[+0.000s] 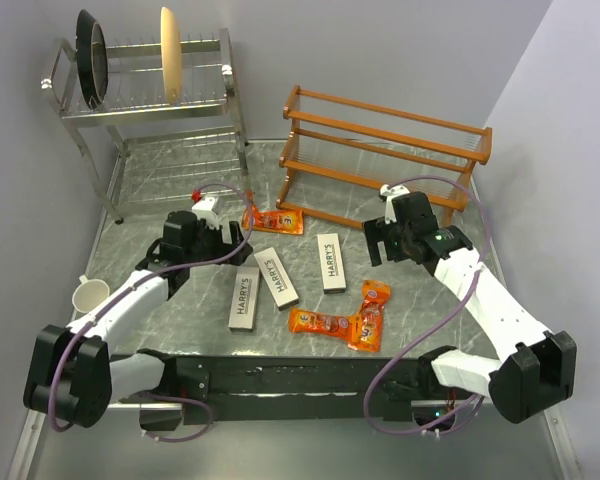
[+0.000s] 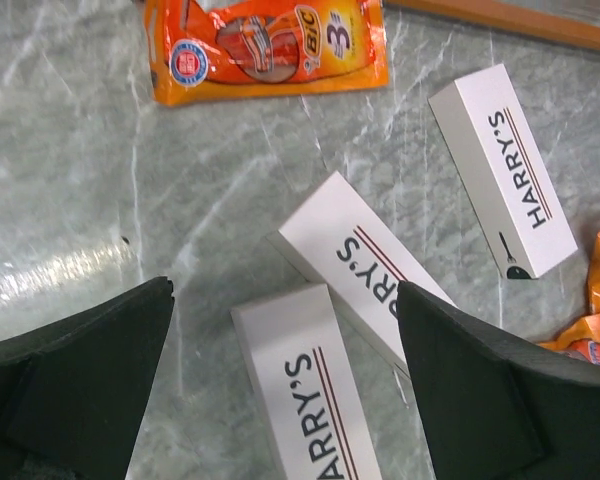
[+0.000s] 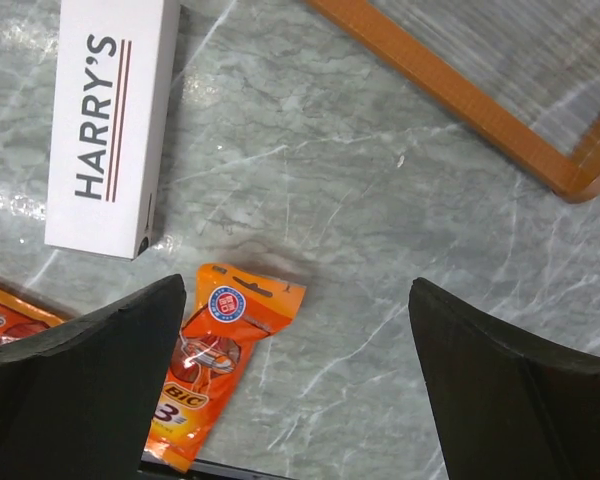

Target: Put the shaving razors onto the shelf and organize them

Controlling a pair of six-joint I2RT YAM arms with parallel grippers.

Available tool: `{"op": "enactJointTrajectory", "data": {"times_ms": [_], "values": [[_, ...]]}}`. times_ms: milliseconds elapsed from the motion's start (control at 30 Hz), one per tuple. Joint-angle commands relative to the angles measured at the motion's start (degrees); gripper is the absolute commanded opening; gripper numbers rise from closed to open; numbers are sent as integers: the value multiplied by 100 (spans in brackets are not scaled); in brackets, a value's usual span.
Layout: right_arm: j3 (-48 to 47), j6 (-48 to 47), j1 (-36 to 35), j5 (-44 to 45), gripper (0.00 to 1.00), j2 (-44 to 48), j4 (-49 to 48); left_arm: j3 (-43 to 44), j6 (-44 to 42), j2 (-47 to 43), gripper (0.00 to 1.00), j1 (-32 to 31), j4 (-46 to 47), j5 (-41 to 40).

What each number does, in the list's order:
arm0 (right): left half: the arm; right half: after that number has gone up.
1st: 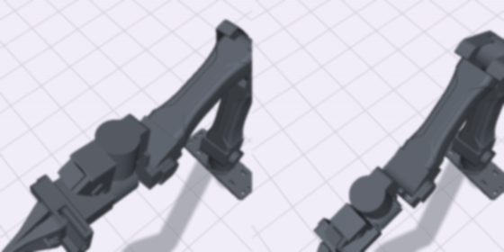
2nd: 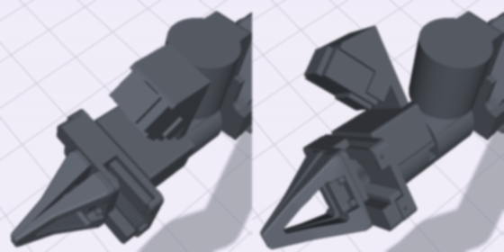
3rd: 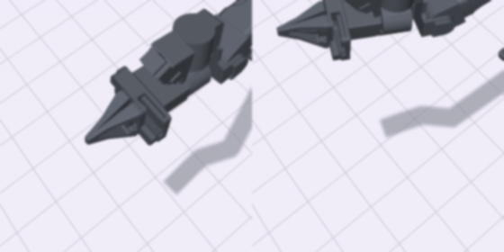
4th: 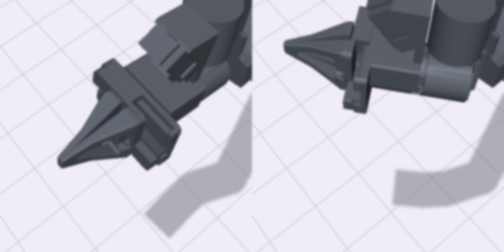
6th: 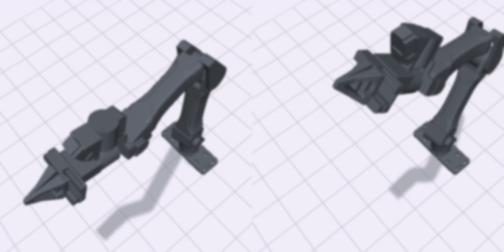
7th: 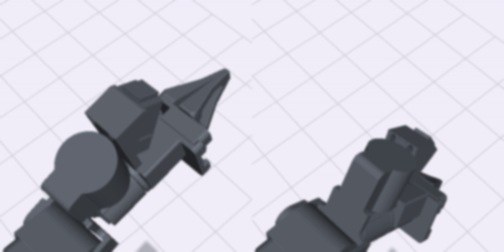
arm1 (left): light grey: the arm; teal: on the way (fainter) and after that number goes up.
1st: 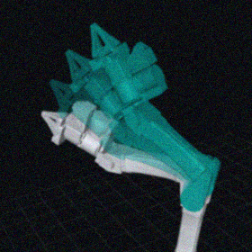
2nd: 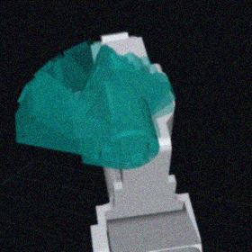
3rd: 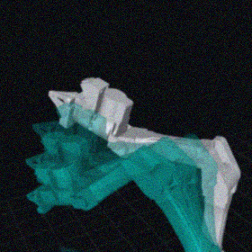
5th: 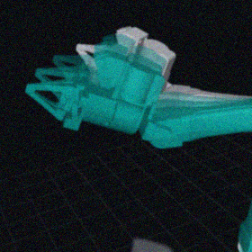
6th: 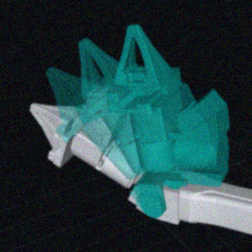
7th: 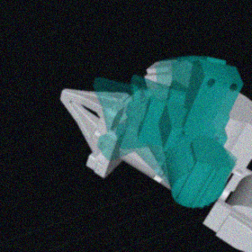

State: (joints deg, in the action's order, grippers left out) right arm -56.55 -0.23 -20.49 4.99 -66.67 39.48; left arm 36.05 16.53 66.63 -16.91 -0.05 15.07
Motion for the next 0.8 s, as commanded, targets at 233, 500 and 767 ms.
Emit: {"op": "enactJointTrajectory", "data": {"times_ms": [233,500,767], "values": [[-655,-611,-60,-1061,100,-671,7,429,-194,166,99,-23,164,5],[-1146,295,-780,-51,100,-1856,-380,271,-45,43,99,-15,375,22],[-1674,875,-1255,-193,100,-2824,-398,192,-72,43,99,12,313,13]]}}
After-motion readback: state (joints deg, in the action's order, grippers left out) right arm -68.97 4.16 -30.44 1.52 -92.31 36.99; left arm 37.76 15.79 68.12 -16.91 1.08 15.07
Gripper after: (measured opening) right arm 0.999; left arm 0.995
